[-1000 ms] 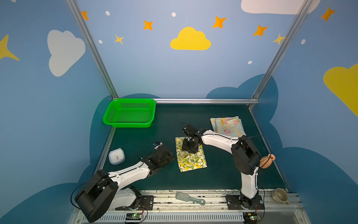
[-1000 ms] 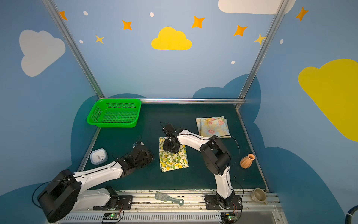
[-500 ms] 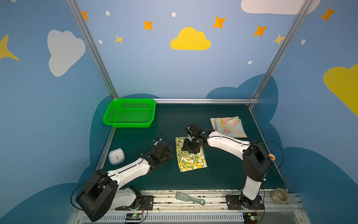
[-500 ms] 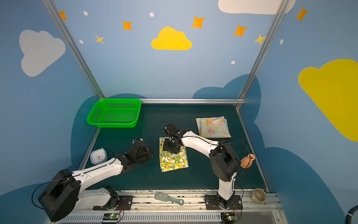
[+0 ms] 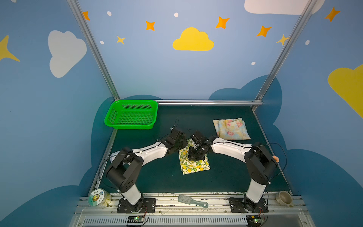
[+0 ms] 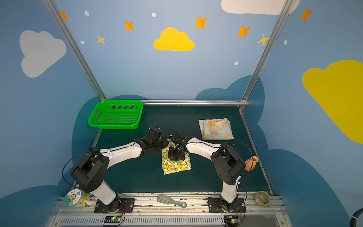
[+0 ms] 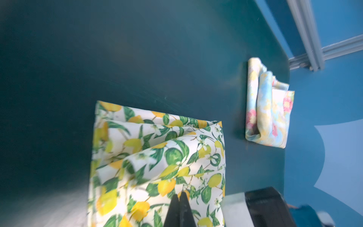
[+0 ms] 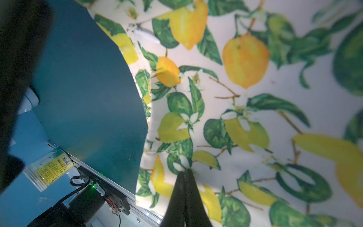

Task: Fold and stack skirts
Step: Smooth out the skirt at the center of the table.

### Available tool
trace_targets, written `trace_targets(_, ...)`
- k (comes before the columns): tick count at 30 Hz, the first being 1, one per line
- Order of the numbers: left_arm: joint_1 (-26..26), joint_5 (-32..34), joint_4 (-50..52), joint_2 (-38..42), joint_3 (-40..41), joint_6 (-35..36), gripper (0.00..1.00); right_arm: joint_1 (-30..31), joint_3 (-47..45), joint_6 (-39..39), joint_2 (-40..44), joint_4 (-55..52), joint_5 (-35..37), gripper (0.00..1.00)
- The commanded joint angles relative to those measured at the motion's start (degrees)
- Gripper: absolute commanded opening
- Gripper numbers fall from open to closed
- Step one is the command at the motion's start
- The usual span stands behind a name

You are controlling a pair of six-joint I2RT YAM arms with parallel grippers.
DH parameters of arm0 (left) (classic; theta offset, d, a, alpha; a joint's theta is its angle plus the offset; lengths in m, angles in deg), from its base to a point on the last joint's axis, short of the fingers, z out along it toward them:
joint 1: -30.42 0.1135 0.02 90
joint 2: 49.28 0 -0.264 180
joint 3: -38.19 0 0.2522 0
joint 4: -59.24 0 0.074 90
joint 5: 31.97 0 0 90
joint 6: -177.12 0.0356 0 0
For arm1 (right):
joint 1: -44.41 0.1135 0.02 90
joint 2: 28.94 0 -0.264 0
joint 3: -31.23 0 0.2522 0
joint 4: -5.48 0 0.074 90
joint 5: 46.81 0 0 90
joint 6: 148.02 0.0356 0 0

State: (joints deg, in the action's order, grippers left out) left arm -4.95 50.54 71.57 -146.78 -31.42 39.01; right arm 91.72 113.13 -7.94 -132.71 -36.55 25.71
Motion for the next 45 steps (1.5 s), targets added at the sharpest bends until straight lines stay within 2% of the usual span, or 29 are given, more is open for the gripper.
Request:
trace_targets(1,0.2,-2.3,0.1,-4.1,-2.5,1.8,0.04,-0.3,-0.4,-2.0,0.6,2.1,-2.0,0.04)
trace_targets(14,4.4,-4.2,-0.8,-15.1,-8.9,3.0,0.04,2.1,-3.7,-2.6,-3.4,4.5,-5.2,0.02)
trace_targets(15,4.6,-6.1,-0.9,-15.6,-9.3,3.2,0.04,2.3,-3.8,-2.3,-3.8,4.5,-5.4,0.02)
trace_targets(25,6.5,-9.2,-4.1,-18.7,-9.8,4.3,0.04,3.6,-3.0,-1.5,-4.1,1.8,-4.5,0.00)
trace_targets(29,6.5,-12.3,-5.8,-16.4,-9.5,3.5,0.04,3.1,-2.4,-1.8,0.8,-2.2,-3.2,0.00)
trace_targets(34,5.7,-16.3,-6.1,-10.7,-9.3,0.6,0.04,-0.5,-3.7,-2.9,11.6,-7.7,-0.9,0.00)
trace_targets(37,4.5,-16.0,-5.6,-6.2,-7.5,-0.9,0.04,-3.7,-5.1,-5.3,18.8,-11.2,4.3,0.00)
trace_targets(40,2.3,-14.2,-3.2,-1.9,-5.5,-1.9,0.04,-7.6,-7.4,-9.3,24.6,-10.0,8.1,0.00)
trace_targets(45,-3.4,-9.7,-1.2,4.5,1.3,-4.9,0.04,-11.8,-12.3,-16.6,28.1,2.4,14.0,0.00)
